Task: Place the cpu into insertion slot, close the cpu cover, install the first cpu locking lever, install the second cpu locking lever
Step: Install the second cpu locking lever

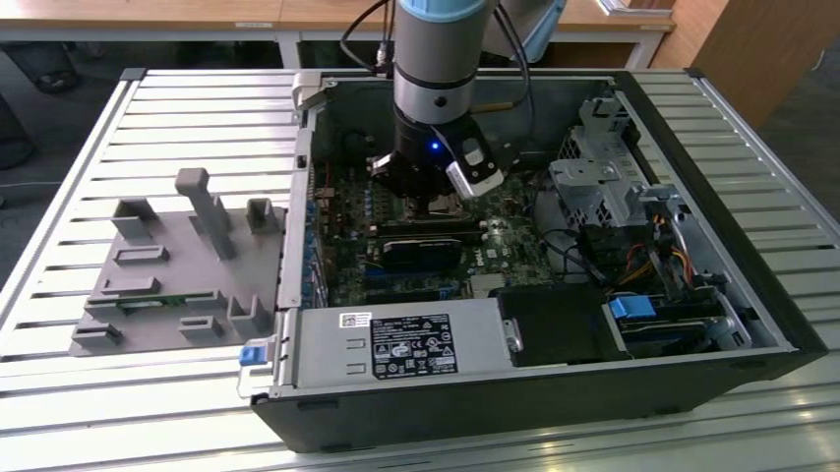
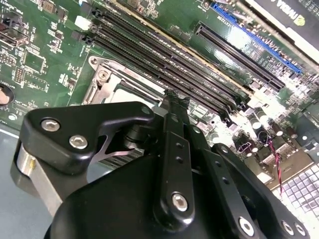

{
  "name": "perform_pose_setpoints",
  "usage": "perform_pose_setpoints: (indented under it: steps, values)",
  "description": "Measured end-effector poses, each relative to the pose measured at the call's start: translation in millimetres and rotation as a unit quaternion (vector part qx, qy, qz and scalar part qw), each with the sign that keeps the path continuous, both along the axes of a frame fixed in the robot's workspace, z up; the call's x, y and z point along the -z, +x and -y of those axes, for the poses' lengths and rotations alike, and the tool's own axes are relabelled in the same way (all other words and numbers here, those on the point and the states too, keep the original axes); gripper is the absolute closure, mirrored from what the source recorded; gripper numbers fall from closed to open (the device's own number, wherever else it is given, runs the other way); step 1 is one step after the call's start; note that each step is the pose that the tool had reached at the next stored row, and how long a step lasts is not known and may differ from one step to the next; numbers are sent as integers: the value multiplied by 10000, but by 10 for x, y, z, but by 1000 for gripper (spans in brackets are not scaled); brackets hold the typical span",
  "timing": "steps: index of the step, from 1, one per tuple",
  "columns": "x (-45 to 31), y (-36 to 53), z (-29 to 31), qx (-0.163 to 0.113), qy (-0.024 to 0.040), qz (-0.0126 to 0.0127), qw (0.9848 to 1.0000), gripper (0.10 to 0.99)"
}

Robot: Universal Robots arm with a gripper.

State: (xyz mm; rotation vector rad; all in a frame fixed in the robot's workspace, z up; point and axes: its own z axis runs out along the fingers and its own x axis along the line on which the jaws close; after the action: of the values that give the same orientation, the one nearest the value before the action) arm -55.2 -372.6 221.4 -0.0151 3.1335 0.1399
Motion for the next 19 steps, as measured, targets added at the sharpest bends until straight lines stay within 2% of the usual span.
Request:
perform_pose_setpoints:
  steps: [7,12,19]
  values:
    - [22,-56,33,2,185,0,9998,980]
    - [77,-63,34,4,246,0,9997,980]
    - [84,-76,108,8,429,0,9991,980]
